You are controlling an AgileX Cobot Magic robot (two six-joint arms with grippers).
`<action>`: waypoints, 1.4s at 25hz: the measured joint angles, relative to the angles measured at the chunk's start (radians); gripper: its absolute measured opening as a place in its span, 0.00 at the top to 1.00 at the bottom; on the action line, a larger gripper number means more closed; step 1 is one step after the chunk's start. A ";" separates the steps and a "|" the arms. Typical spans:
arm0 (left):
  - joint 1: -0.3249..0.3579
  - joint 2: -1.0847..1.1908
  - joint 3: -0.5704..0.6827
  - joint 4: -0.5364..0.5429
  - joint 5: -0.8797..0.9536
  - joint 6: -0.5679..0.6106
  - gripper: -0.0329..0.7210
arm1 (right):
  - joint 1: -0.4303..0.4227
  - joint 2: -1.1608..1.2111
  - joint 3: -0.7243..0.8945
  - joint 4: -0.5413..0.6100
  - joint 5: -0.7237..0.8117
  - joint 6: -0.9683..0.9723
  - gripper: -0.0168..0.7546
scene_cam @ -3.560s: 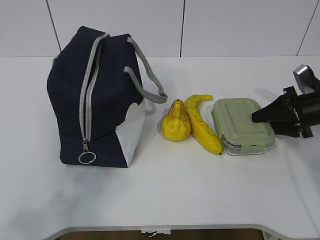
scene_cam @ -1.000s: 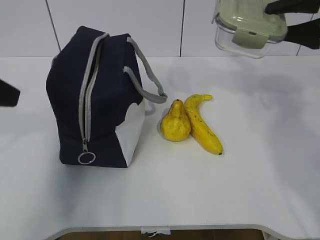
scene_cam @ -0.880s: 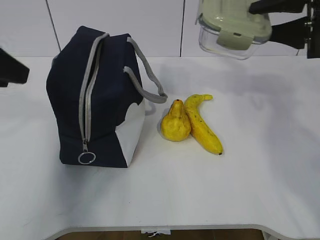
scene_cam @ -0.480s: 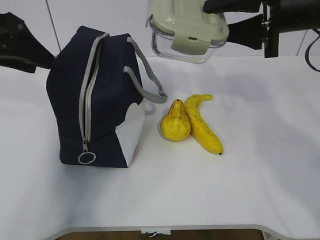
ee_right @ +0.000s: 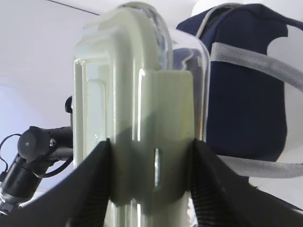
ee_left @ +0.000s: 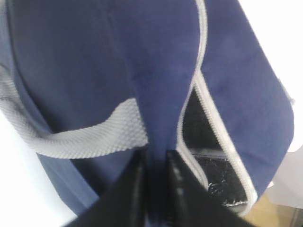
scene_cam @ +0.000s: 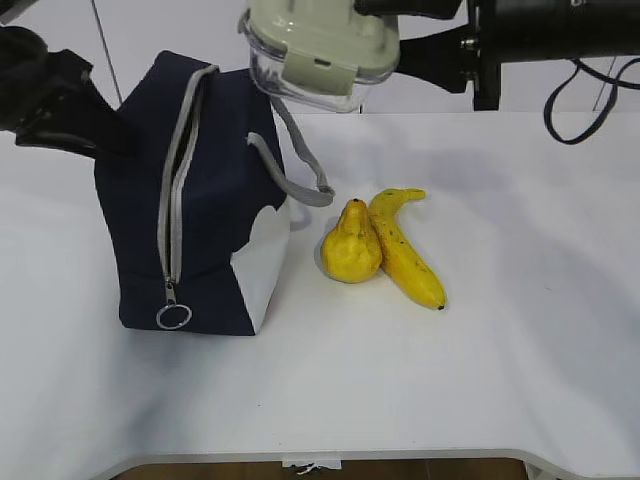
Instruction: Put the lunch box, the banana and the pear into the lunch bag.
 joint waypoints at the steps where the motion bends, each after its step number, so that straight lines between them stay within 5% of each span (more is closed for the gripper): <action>1: 0.000 0.000 0.000 0.000 0.000 0.004 0.88 | 0.009 0.002 0.000 0.001 -0.002 -0.004 0.50; 4: 0.000 0.000 -0.001 -0.002 0.024 0.011 0.96 | 0.038 0.008 0.000 0.002 -0.012 -0.011 0.50; 14: 0.000 0.000 -0.001 -0.145 0.050 0.030 0.96 | 0.107 0.017 0.000 0.077 -0.150 -0.073 0.50; 23: 0.000 0.001 -0.001 -0.156 0.050 0.033 0.96 | 0.136 0.151 0.000 0.109 -0.193 -0.113 0.50; 35: 0.000 0.001 -0.004 -0.170 0.078 0.049 0.96 | 0.136 0.199 -0.006 -0.065 -0.295 -0.150 0.50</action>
